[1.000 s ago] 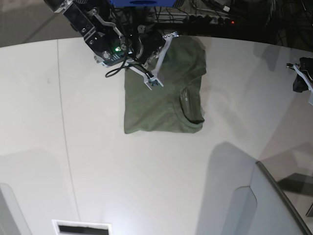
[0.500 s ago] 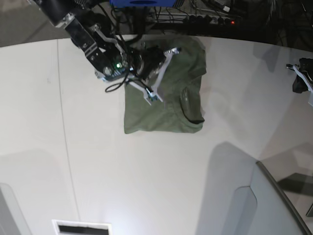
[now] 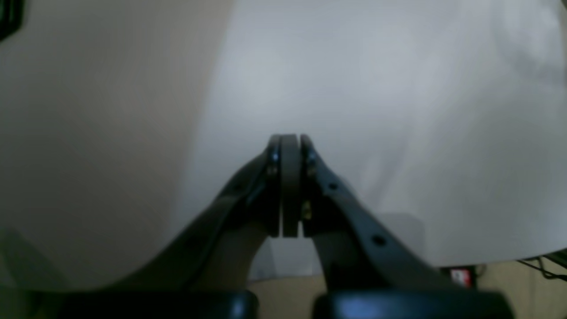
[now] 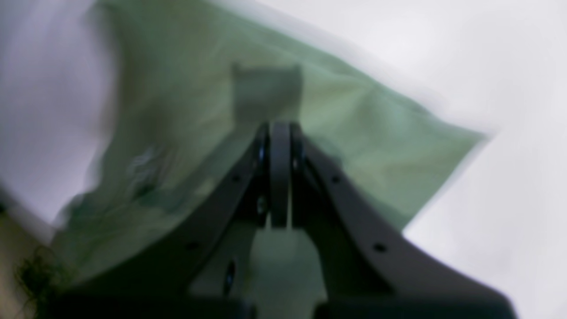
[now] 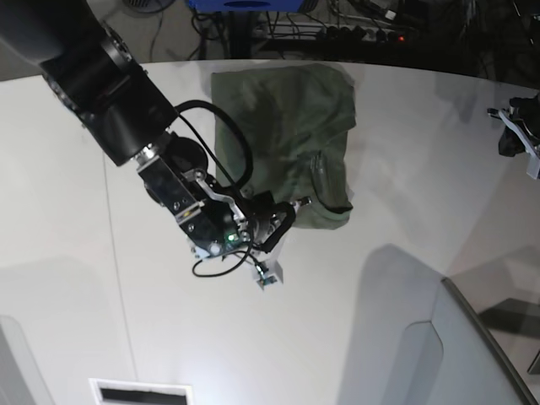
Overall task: Layout the t-shirt on the table in an organized manner, then fold the t-shirt properly
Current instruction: 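Withdraw the right gripper and lower the left gripper onto the shirt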
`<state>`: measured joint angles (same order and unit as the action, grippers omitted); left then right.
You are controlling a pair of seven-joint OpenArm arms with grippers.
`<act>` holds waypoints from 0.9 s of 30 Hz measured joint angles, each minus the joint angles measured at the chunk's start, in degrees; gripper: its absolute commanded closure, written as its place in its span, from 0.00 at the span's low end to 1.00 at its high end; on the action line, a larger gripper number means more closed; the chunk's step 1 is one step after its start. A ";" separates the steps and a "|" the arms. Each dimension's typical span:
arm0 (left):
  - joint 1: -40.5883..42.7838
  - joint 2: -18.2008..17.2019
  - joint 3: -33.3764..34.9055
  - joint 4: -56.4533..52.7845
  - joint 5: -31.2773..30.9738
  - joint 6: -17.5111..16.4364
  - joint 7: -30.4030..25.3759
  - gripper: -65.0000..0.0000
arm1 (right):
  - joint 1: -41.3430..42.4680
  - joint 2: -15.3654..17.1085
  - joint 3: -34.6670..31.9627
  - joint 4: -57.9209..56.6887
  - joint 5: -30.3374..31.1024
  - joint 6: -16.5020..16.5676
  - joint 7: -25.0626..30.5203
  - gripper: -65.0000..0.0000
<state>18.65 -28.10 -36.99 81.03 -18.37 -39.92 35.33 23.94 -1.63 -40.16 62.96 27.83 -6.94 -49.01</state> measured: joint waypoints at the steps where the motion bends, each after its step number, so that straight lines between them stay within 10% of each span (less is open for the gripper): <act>1: 0.13 0.28 1.01 0.00 -0.02 0.02 0.00 1.00 | 1.36 -0.26 0.11 -3.19 0.11 1.90 2.56 1.00; 7: 1.33 1.75 6.99 6.36 0.00 -0.02 0.04 1.00 | 2.08 0.74 0.28 2.82 0.24 -0.28 -3.37 1.00; 13: -0.76 5.92 9.73 10.45 0.07 0.09 4.11 1.00 | -7.37 10.88 5.97 35.82 0.83 -6.14 -10.51 1.00; 19: -5.57 7.48 20.06 6.14 -0.13 0.02 6.91 0.05 | -23.67 14.16 28.83 45.29 0.02 -6.40 -11.39 0.97; 27: -11.82 14.03 26.49 0.81 -0.48 0.26 6.71 0.00 | -33.55 15.39 41.70 46.25 -0.44 5.14 -11.63 0.92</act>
<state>6.83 -14.06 -10.50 81.84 -18.85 -39.66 42.04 -9.61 13.76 1.54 109.21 27.40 -1.80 -60.64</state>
